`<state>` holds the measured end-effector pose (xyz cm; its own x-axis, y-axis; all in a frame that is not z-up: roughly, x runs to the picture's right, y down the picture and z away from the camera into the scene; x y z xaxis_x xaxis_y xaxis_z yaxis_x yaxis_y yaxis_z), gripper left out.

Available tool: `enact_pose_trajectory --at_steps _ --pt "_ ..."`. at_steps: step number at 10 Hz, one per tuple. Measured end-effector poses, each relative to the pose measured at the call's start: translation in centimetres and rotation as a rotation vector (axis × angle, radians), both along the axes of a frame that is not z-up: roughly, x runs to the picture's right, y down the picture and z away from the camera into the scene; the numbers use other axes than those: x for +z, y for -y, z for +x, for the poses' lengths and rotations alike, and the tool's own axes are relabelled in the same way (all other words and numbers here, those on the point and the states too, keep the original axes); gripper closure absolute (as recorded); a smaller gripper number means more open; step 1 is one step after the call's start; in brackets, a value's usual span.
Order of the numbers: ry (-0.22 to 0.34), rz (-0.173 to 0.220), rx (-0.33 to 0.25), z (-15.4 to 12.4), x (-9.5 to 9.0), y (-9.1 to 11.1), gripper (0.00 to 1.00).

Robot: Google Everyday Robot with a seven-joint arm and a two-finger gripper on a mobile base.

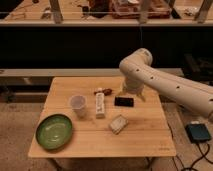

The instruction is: Place the bottle in the ceramic bowl

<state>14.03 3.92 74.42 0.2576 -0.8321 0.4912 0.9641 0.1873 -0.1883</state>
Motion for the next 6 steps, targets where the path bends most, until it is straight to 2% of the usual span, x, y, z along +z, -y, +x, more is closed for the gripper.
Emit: enact_pose_trajectory --at_steps 5,6 --pt "-0.001 0.002 -0.001 -0.01 -0.04 0.11 0.20" --pt "-0.003 0.002 -0.001 -0.64 0.44 0.15 0.20"
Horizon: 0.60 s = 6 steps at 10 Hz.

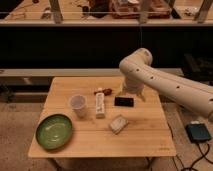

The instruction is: Place the bottle in the ceramic bowl

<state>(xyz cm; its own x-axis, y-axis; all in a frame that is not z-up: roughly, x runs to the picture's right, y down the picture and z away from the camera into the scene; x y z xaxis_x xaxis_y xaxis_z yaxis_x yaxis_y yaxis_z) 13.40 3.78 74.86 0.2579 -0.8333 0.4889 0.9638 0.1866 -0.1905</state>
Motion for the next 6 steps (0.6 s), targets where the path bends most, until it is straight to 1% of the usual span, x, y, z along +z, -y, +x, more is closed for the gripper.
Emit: enact_pose_trajectory --at_steps 2,4,5,6 --pt "0.003 0.004 0.000 -2.6 1.2 0.1 0.20" --pt "0.009 0.007 -0.001 -6.6 2.3 0.1 0.20" --pt "0.010 0.007 0.001 -7.4 2.9 0.1 0.20" --pt "0.018 0.006 0.006 -8.0 4.2 0.1 0.20"
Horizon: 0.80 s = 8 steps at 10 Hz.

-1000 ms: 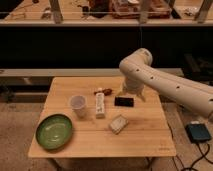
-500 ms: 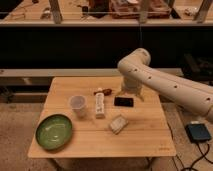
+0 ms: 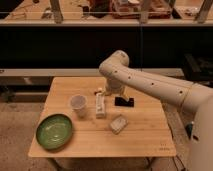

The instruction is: Place the bottle in the ceramic bowl

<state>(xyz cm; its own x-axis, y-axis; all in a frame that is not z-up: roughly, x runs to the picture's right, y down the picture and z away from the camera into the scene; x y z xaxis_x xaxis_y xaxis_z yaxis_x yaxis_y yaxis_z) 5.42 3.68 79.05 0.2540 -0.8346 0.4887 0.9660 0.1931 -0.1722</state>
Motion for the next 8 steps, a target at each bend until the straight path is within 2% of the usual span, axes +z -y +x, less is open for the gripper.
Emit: enact_pose_trajectory --at_steps 3,5,6,8 --pt "0.012 -0.006 -0.002 -0.4 2.6 -0.6 0.20" --pt "0.037 -0.015 -0.007 -3.3 3.7 -0.2 0.20" --pt "0.040 -0.017 -0.013 -3.9 4.1 -0.3 0.20" --pt "0.049 -0.021 -0.023 -4.8 6.2 -1.7 0.20"
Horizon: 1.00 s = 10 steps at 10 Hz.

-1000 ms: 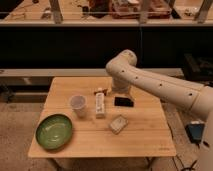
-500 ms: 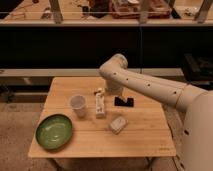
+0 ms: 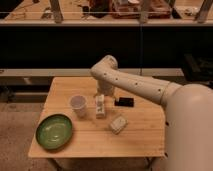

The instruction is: Place the bottle in the ceramic bowl

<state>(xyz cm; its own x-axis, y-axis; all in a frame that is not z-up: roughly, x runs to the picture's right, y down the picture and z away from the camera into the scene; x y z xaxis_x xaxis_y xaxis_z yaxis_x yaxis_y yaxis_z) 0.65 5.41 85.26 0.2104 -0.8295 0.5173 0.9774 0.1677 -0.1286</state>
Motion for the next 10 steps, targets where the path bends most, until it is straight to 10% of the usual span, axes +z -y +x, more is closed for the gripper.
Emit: enact_pose_trajectory --at_steps 6,10 --pt "0.067 -0.003 0.005 -2.4 2.8 -5.5 0.20" --pt "0.109 0.015 0.020 -2.8 3.3 -6.9 0.49"
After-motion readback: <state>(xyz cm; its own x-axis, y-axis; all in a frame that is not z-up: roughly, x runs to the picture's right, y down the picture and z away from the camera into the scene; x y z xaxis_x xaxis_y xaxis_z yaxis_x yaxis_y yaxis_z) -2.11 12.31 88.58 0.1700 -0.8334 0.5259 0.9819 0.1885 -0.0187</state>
